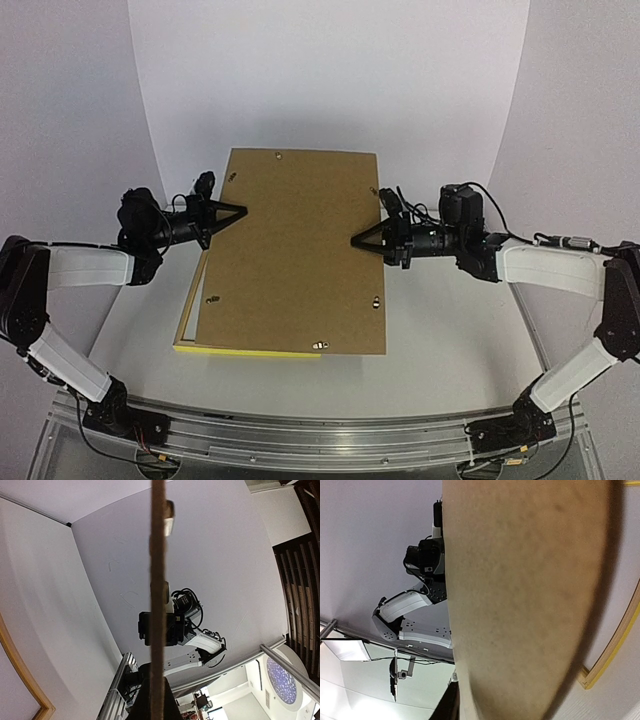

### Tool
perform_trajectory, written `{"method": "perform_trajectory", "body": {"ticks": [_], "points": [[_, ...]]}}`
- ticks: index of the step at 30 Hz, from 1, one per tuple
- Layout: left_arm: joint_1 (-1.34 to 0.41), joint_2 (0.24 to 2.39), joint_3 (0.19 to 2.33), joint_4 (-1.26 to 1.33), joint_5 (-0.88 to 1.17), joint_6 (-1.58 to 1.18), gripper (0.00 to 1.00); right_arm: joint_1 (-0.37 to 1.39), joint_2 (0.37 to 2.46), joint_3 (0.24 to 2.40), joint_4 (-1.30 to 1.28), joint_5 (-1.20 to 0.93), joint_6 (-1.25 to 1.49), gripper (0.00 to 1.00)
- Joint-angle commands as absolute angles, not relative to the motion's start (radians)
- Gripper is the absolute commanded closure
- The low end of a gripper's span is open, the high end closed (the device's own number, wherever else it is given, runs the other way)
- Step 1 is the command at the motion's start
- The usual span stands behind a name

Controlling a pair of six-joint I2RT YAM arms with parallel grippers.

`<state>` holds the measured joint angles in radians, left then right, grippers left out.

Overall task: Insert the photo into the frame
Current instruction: Turn over the photo frame item at the center of the board, then move the photo frame to the center of the board.

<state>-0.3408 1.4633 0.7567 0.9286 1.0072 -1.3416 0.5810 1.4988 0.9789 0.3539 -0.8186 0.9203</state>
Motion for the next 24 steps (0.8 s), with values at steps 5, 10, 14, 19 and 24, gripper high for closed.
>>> {"method": "perform_trajectory", "body": {"ticks": [5, 10, 14, 19, 24], "points": [[-0.330, 1.434, 0.792, 0.817, 0.962, -1.223, 0.55, 0.614, 1.425, 0.990, 0.428, -0.779, 0.985, 1.00], [-0.318, 1.341, 0.897, 0.237, 0.727, -0.867, 0.00, 0.610, 1.421, 0.981, 0.426, -0.755, 0.994, 1.00], [-0.318, 1.278, 0.956, -0.129, 0.374, -0.690, 0.00, 0.600, 1.426, 0.977, 0.411, -0.710, 0.979, 1.00], [-0.220, 1.314, 0.948, -0.271, 0.189, -0.656, 0.00, 0.590, 1.464, 0.979, 0.382, -0.699, 0.961, 1.00], [-0.086, 1.495, 0.951, -0.210, 0.293, -0.616, 0.00, 0.580, 1.454, 0.984, 0.288, -0.658, 0.897, 1.00]]}}
